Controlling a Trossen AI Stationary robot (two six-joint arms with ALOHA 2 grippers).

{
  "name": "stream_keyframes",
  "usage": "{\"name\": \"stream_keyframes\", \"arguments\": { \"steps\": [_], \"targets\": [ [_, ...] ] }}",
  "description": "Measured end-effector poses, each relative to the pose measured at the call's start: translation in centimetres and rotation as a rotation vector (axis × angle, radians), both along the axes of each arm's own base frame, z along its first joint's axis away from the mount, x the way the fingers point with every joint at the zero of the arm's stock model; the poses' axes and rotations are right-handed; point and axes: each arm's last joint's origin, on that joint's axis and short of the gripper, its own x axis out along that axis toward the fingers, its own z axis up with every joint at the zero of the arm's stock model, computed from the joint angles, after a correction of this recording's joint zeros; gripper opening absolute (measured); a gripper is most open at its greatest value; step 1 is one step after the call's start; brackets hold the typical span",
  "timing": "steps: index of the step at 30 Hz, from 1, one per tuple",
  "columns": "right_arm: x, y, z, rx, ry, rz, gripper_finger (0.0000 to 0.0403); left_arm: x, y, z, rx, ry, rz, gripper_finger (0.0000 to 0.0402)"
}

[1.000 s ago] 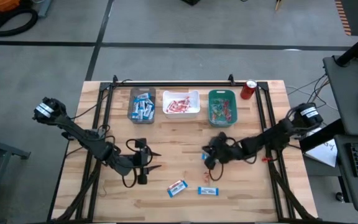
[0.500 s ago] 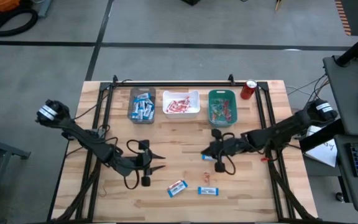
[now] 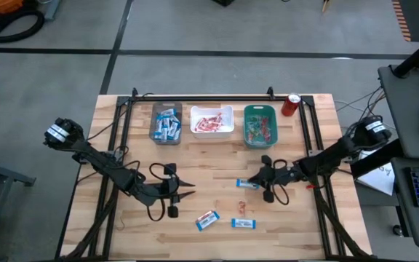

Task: Sort candy
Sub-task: Put the white chocolate into the gray bin

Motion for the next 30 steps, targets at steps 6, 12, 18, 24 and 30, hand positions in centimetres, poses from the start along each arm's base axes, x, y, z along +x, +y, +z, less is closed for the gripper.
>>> {"name": "stream_keyframes", "arguments": {
  "steps": [6, 12, 18, 24, 30],
  "targets": [
    [-0.5, 0.3, -0.7, 0.058, 0.033, 0.006, 0.0049, 0.2, 0.3, 0.2, -0.005, -0.013, 0.013, 0.0075],
    [-0.1, 0.5, -1.6, -0.075, 0.054, -0.071, 0.0135, 0.5, 0.6, 0.5, -0.010, -0.045, 0.022, 0.0075],
    [1.0, 1.0, -2.5, -0.076, 0.090, -0.065, 0.0205, 0.5, 0.5, 0.8, -0.009, -0.066, 0.017, 0.0075],
    [2.1, 1.5, -2.7, -0.067, 0.094, -0.053, 0.0234, 0.5, 0.5, 0.8, -0.011, -0.069, 0.017, 0.0075],
    [2.6, 1.7, -1.6, -0.103, 0.061, -0.008, 0.0238, 0.6, 0.5, 0.8, -0.011, -0.070, 0.017, 0.0075]
  ]
}}
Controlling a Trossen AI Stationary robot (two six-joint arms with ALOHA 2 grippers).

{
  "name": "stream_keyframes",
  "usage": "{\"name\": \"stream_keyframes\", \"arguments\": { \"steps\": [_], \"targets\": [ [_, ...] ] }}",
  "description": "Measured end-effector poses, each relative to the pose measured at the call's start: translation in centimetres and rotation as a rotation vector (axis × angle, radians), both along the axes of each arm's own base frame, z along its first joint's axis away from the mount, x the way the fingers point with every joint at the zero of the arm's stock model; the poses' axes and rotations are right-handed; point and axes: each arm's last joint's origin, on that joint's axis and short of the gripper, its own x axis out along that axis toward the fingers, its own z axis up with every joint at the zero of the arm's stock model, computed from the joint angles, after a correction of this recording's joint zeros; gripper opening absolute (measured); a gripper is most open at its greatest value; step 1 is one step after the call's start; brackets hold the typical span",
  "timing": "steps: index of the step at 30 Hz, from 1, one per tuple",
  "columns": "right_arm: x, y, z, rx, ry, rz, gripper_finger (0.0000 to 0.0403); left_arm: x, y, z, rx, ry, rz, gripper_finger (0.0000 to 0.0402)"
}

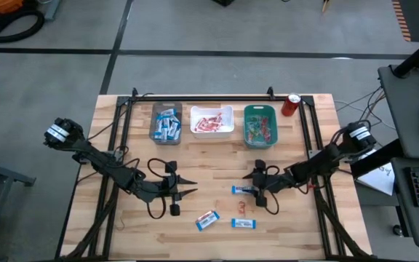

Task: Sort candy
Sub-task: Put the white chocolate into the gray bin

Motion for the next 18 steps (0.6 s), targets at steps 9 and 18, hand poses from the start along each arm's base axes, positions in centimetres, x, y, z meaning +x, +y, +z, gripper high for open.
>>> {"name": "stream_keyframes", "arguments": {
  "steps": [9, 18],
  "targets": [
    [-0.2, 0.6, 0.7, 0.075, -0.030, 0.020, 0.0238, 0.0, 0.0, 0.0, 0.008, -0.001, -0.003, 0.0075],
    [-0.4, 0.9, -2.3, 0.057, 0.068, -0.018, 0.0220, 0.0, 0.0, 0.1, 0.008, -0.003, -0.002, 0.0075]
  ]
}}
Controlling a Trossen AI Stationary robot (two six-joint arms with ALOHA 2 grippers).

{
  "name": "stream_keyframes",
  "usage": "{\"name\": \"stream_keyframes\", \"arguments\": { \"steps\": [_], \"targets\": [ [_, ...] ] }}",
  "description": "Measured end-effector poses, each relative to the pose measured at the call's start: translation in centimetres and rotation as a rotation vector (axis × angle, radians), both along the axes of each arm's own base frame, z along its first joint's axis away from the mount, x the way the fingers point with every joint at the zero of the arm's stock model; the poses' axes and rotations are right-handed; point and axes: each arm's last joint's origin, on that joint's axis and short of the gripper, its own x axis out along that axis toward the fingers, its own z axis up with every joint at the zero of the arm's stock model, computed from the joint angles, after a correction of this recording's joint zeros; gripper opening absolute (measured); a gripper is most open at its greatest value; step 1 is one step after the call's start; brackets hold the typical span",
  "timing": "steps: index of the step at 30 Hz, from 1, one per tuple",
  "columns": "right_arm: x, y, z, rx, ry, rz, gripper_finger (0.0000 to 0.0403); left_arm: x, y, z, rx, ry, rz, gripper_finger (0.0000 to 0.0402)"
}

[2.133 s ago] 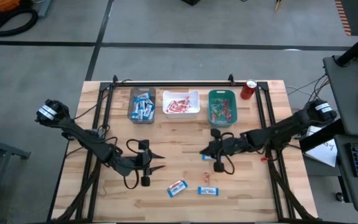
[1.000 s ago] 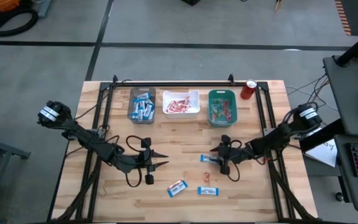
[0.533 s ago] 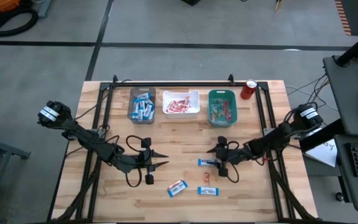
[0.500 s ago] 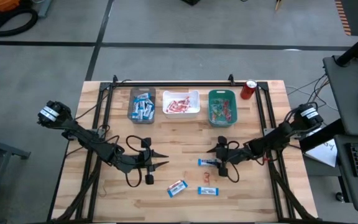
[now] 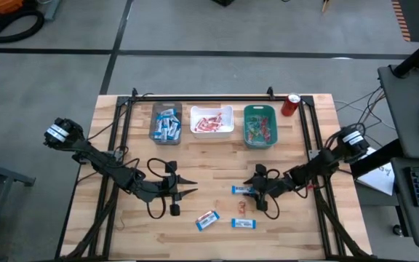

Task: Sort candy
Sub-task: Put the white chocolate into the gray bin

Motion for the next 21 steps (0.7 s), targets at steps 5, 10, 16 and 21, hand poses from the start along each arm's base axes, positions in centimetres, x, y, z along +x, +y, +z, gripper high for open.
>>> {"name": "stream_keyframes", "arguments": {
  "steps": [5, 10, 16, 21],
  "targets": [
    [-0.1, -0.2, -1.7, -0.017, 0.038, -0.035, 0.0161, 0.0, 0.0, 0.0, -0.003, -0.005, 0.000, 0.0075],
    [0.3, -0.1, -2.4, -0.014, 0.032, -0.040, 0.0090, 0.1, 0.0, -0.1, -0.001, -0.001, 0.002, 0.0075],
    [1.1, 0.0, -1.7, 0.027, -0.058, -0.028, 0.0076, 0.1, 0.0, -0.1, 0.000, 0.001, 0.002, 0.0075],
    [1.7, 0.2, -0.7, 0.046, -0.172, -0.004, 0.0026, 0.1, 0.0, -0.1, 0.009, 0.003, 0.000, 0.0075]
  ]
}}
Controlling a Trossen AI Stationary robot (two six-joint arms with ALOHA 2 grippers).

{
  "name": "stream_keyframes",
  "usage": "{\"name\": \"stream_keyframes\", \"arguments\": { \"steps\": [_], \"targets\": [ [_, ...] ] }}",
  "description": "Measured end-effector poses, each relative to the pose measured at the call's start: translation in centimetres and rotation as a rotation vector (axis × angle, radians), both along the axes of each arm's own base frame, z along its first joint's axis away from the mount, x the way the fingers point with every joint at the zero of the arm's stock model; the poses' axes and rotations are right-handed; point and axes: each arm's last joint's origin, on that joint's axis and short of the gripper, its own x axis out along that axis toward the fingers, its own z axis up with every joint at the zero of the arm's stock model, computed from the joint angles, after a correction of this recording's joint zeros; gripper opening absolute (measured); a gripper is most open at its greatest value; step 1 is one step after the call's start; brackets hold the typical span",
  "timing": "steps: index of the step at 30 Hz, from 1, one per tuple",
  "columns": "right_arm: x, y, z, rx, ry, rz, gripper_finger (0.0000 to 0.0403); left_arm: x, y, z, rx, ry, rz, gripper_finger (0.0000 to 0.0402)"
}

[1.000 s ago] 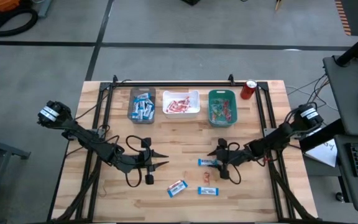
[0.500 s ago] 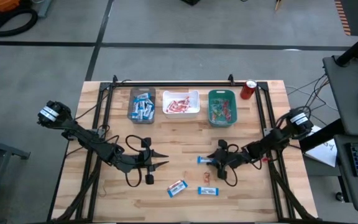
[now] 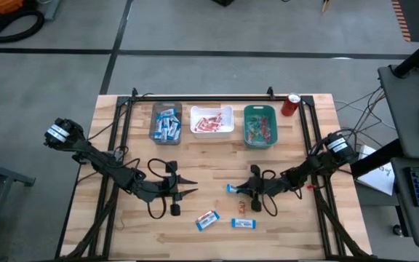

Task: Sort candy
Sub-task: Put the white chocolate into the gray bin

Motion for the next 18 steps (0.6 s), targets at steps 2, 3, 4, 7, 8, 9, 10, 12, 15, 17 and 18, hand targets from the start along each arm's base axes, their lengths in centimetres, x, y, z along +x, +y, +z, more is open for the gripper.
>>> {"name": "stream_keyframes", "arguments": {
  "steps": [2, 3, 4, 7, 8, 9, 10, 12, 15, 17, 18],
  "targets": [
    [0.1, -0.1, 0.2, 0.014, -0.027, 0.001, 0.0021, 0.0, 0.0, 0.1, 0.018, 0.000, -0.005, 0.0075],
    [0.2, -0.1, 0.3, 0.023, -0.040, -0.002, 0.0020, -0.1, 0.0, 0.2, 0.030, -0.002, -0.008, 0.0075],
    [0.3, -0.2, 0.4, 0.031, -0.048, -0.006, 0.0019, -0.1, 0.1, 0.3, 0.042, -0.003, -0.011, 0.0075],
    [0.7, -0.4, 0.8, 0.069, -0.082, -0.033, 0.0019, -0.1, 0.2, 0.4, 0.070, -0.002, -0.010, 0.0075],
    [1.0, -0.4, 0.9, 0.078, -0.094, -0.041, 0.0019, 0.0, 0.2, 0.3, 0.071, -0.002, -0.005, 0.0075],
    [1.2, -0.4, 1.1, 0.082, -0.102, -0.045, 0.0019, 0.1, 0.3, 0.3, 0.065, -0.006, 0.005, 0.0075],
    [1.5, -0.3, 1.3, 0.085, -0.113, -0.049, 0.0019, 0.2, 0.5, 0.2, 0.057, -0.007, 0.014, 0.0075],
    [2.1, -0.1, 1.7, 0.088, -0.140, -0.045, 0.0019, 0.5, 0.6, -0.3, 0.055, 0.008, 0.024, 0.0075],
    [3.2, 0.2, 2.6, 0.088, -0.183, -0.031, 0.0020, 1.0, 0.5, -1.6, 0.114, 0.057, 0.003, 0.0075],
    [3.9, 0.3, 3.1, 0.105, -0.204, -0.010, 0.0020, 1.4, 0.3, -2.3, 0.158, 0.063, -0.008, 0.0078],
    [4.3, 0.4, 3.3, 0.115, -0.213, -0.004, 0.0020, 1.6, 0.2, -2.7, 0.180, 0.064, -0.014, 0.0081]
  ]
}}
